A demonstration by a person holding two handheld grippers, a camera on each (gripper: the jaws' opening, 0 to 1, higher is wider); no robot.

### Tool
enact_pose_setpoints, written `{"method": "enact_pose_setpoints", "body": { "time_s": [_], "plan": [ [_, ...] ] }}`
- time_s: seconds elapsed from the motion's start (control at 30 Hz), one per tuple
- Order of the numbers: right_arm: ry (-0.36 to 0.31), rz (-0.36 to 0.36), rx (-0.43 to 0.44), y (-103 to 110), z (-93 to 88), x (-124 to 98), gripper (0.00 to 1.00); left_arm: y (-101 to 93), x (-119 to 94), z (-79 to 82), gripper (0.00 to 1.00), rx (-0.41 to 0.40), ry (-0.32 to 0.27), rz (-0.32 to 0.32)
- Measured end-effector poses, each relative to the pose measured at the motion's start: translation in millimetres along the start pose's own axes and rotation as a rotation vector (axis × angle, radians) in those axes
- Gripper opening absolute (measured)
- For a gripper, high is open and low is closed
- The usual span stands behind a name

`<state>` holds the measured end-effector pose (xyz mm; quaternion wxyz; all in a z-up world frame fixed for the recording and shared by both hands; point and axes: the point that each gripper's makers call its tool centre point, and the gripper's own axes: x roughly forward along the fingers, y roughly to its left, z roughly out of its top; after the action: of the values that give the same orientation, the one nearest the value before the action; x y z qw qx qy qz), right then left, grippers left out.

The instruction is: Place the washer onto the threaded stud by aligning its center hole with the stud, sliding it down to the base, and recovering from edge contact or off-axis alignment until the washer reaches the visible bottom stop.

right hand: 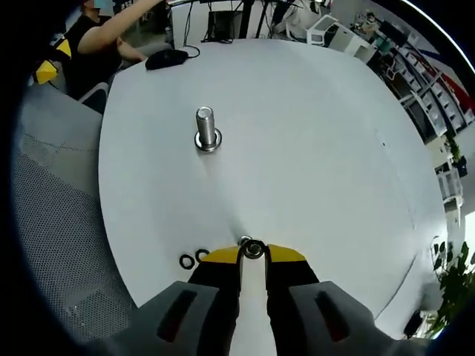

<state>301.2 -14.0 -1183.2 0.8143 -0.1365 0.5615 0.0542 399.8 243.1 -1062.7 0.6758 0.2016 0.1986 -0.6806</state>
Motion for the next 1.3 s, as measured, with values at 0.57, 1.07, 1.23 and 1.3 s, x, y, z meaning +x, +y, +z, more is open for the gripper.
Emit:
{"method": "enact_pose_setpoints", "body": {
  "time_s": [0.57,1.07,1.23,1.3],
  "plan": [
    [0.062,0.043,0.002,-1.3,-12.2,34.7,0.14,-1.3,0.7,-1.1,0.09,-0.007,0.012,-0.009],
    [0.083,0.054,0.015,0.9,-15.2,47.6,0.16,-3.0,4.2,-2.9,0.09,-0.006,0.015,-0.014],
    [0.088,0.048,0.032,-0.7,-17.6,46.4,0.19,-3.0,5.4,-3.4,0.09,-0.008,0.016,-0.012],
    [0.094,0.042,0.031,-3.1,-24.6,48.5,0.2,-3.7,5.4,-3.0,0.09,-0.009,0.014,-0.01]
  ]
}}
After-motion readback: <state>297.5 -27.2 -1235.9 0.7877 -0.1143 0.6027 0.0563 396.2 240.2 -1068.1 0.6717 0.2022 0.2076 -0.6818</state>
